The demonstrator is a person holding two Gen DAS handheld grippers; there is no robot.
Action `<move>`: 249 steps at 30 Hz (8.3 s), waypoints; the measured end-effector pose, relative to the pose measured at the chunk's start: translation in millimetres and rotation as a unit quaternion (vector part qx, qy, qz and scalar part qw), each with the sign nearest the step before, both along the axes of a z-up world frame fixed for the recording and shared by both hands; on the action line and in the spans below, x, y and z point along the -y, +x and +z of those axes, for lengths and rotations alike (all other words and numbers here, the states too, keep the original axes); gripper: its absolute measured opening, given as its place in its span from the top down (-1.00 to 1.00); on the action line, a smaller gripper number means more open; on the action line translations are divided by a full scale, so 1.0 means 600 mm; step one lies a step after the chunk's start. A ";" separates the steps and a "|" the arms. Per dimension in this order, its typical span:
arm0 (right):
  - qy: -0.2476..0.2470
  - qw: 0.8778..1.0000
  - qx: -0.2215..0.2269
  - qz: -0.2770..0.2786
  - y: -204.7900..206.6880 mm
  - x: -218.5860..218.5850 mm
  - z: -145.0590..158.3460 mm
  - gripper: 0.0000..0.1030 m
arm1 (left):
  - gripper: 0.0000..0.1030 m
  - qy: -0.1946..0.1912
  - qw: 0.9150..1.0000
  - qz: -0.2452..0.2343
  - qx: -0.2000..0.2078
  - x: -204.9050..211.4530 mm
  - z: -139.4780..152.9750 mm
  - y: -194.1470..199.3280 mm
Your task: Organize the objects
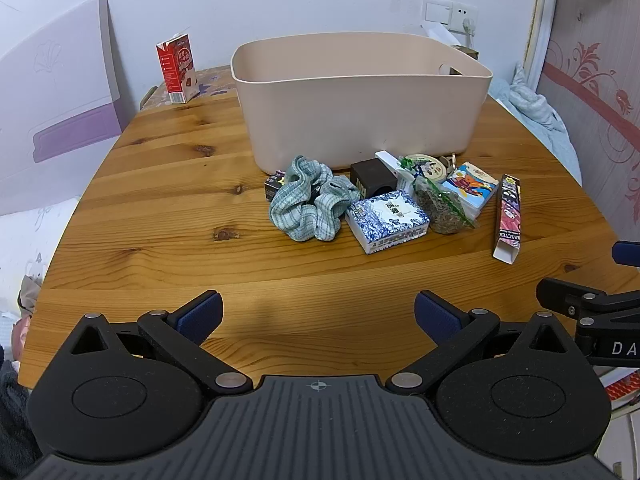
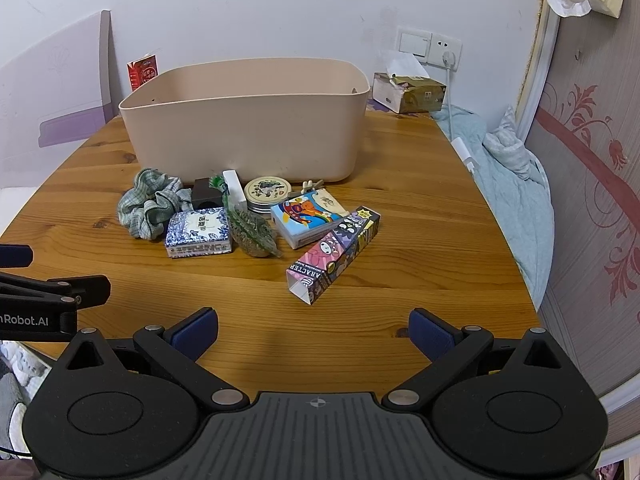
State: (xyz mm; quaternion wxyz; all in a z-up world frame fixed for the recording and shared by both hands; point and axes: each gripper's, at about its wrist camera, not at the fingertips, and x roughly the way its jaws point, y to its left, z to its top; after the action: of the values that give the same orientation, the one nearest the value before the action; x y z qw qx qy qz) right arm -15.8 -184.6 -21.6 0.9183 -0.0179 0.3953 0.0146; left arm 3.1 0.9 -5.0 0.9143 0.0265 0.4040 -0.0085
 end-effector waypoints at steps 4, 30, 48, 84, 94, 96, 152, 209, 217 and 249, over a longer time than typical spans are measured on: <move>0.000 1.000 0.000 0.000 0.001 -0.001 0.000 -1.00 | -1.00 0.000 1.000 0.000 -0.001 -0.003 -0.001 0.003; 0.012 1.000 -0.007 -0.012 0.042 0.007 -0.012 -1.00 | -1.00 -0.003 1.000 0.001 -0.017 -0.025 -0.027 0.054; 0.006 0.999 -0.037 -0.026 0.136 0.001 -0.064 -0.87 | -1.00 -0.010 1.000 -0.011 -0.010 -0.069 -0.051 0.170; 0.036 0.997 0.024 -0.057 0.108 0.038 -0.027 0.59 | 0.65 -0.108 0.991 -0.070 0.038 -0.083 0.012 0.135; 0.043 0.992 0.115 -0.029 0.142 0.044 0.084 0.59 | 0.65 -0.097 0.983 -0.066 0.139 -0.089 0.130 0.150; 0.041 0.990 0.132 -0.021 0.161 0.043 0.105 0.59 | 0.65 -0.089 0.983 -0.063 0.146 -0.086 0.142 0.174; 0.043 0.999 -0.004 0.029 0.142 -0.043 -0.030 -1.00 | -0.78 -0.036 0.997 -0.069 0.023 -0.131 -0.047 0.190; 0.036 0.989 0.140 0.012 0.192 -0.010 0.130 0.36 | -0.09 -0.043 0.985 -0.084 0.141 -0.080 0.131 0.244; 0.016 0.990 0.141 0.023 0.282 -0.018 0.128 0.36 | -0.09 -0.035 0.992 -0.072 0.096 -0.046 0.098 0.347; -0.013 0.993 0.113 0.035 0.241 0.004 0.098 -0.90 | -0.71 -0.014 0.997 -0.003 0.078 -0.008 0.098 0.255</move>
State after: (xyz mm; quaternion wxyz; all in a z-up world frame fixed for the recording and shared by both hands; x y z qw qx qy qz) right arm 129.0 -187.0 36.9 0.9557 -0.0449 0.2881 0.0392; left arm 156.2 5.5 53.9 0.9433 0.0155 0.3311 -0.0151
